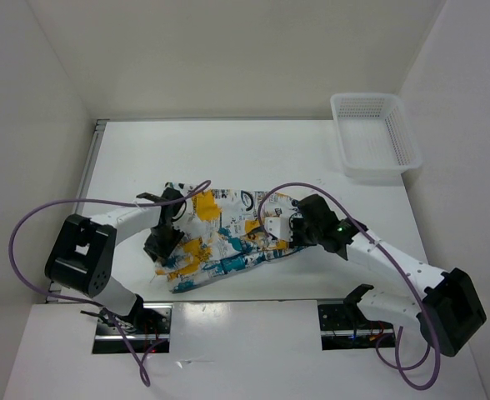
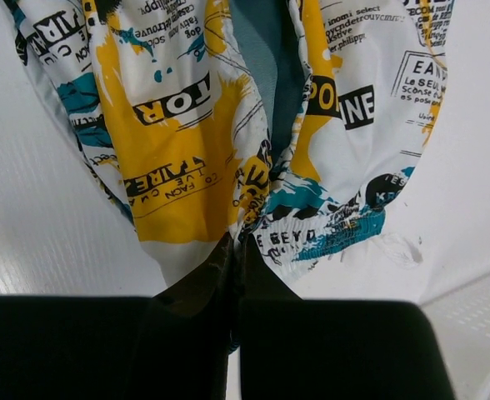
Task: Fold and stack the shorts
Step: Fold the shorts
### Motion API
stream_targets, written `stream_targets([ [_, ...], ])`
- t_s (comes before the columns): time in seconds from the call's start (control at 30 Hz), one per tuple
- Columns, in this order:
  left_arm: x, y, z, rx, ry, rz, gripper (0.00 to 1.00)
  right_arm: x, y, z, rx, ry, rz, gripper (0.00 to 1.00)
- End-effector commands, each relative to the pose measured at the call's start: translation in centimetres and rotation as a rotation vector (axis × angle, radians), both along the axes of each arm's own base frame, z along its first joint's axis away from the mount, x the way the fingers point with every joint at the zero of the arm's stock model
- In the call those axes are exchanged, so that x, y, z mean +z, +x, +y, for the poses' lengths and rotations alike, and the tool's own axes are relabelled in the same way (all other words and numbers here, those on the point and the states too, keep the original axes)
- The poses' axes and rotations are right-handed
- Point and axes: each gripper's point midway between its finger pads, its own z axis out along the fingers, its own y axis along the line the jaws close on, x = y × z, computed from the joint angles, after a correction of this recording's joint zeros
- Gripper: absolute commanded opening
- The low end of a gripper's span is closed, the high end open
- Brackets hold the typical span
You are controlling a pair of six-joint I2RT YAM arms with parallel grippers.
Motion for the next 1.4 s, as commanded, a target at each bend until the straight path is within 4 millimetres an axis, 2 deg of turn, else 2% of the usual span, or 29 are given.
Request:
stream_targets([
  [0.0, -1.0, -0.2, -0.2, -0.011, -0.001, 0.023, 0.4, 0.1, 0.6, 0.8, -0.001, 0.026, -0.019, 0.0],
  [0.07, -1.0, -0.2, -0.2, -0.011, -0.001, 0.023, 0.32, 0.2, 0.9, 1.0, -0.008, 0.035, -0.021, 0.0],
  [0.1, -1.0, -0.2, -0.2, -0.011, -0.001, 0.023, 0.24, 0.2, 0.9, 1.0, -0.008, 0.035, -0.021, 0.0],
  [0.2, -1.1, -0.2, 0.2, -0.012, 0.019, 0.026, 0.13, 0.0, 0.9, 1.0, -0.008, 0.029, -0.014, 0.0],
  [0.27, -1.0, -0.4, 0.5, -0.013, 0.034, 0.034, 0.13, 0.0, 1.0, 0.9, -0.021, 0.028, -0.014, 0.0],
  [0.33, -0.1, 1.0, 0.5, -0.013, 0.052, -0.006, 0.12, 0.4, 1.2, 0.9, -0.027, 0.028, -0.026, 0.0],
  [0.4, 0.7, 1.6, 0.7, 0.007, 0.051, -0.01, 0.15, 0.4, 1.2, 0.9, -0.027, 0.028, -0.026, 0.0],
  [0.43, 1.4, 2.4, 0.7, 0.016, 0.042, -0.036, 0.22, 0.4, 1.2, 0.9, -0.027, 0.028, -0.026, 0.0],
  [0.47, 1.5, 2.2, 0.7, 0.016, 0.045, -0.027, 0.37, 0.1, 1.2, 0.8, -0.027, 0.022, -0.018, 0.0],
  [0.5, 1.5, 2.2, 0.7, 0.016, 0.045, -0.027, 0.4, 0.6, 1.6, 1.1, -0.034, 0.038, -0.03, 0.0],
  [0.7, 1.1, 1.5, 1.3, 0.015, 0.073, -0.01, 0.42, 0.7, 1.9, 1.4, -0.041, 0.041, -0.024, 0.0],
  [0.8, 0.7, 1.4, 1.6, 0.024, 0.076, -0.001, 0.34, 0.7, 1.9, 1.4, -0.041, 0.041, -0.024, 0.0],
  [0.97, 0.8, 0.8, 1.7, 0.023, 0.083, 0.022, 0.05, 0.9, 2.0, 1.3, -0.047, 0.034, -0.027, 0.0],
  [1.0, 1.0, 0.9, 1.7, 0.023, 0.08, 0.012, 0.03, 0.9, 2.1, 1.1, -0.054, 0.028, -0.032, 0.0],
  [1.07, 1.7, 0.9, 1.7, 0.023, 0.082, 0.018, 0.01, 1.1, 2.3, 1.0, -0.068, 0.031, -0.04, 0.0],
  [1.13, 3.8, 2.2, 1.8, 0.034, 0.078, -0.041, 0.0, 1.1, 2.6, 0.5, -0.097, 0.023, -0.046, 0.0],
  [1.23, 7.8, 4.2, 1.9, 0.062, 0.059, -0.15, 0.0, 3.4, 4.4, -0.8, -0.171, 0.062, -0.091, 0.0],
  [1.27, 9.1, 4.2, 1.8, 0.073, 0.032, -0.175, 0.0, 4.1, 5.0, -1.9, -0.189, 0.052, -0.114, 0.0],
  [1.33, 10.9, 3.4, 1.6, 0.072, 0.003, -0.175, 0.0, 5.4, 5.1, -3.4, -0.194, 0.031, -0.172, 0.0],
  [1.37, 11.5, 3.2, 1.2, 0.071, -0.023, -0.188, 0.0, 5.1, 4.8, -3.9, -0.186, 0.016, -0.182, 0.0],
])
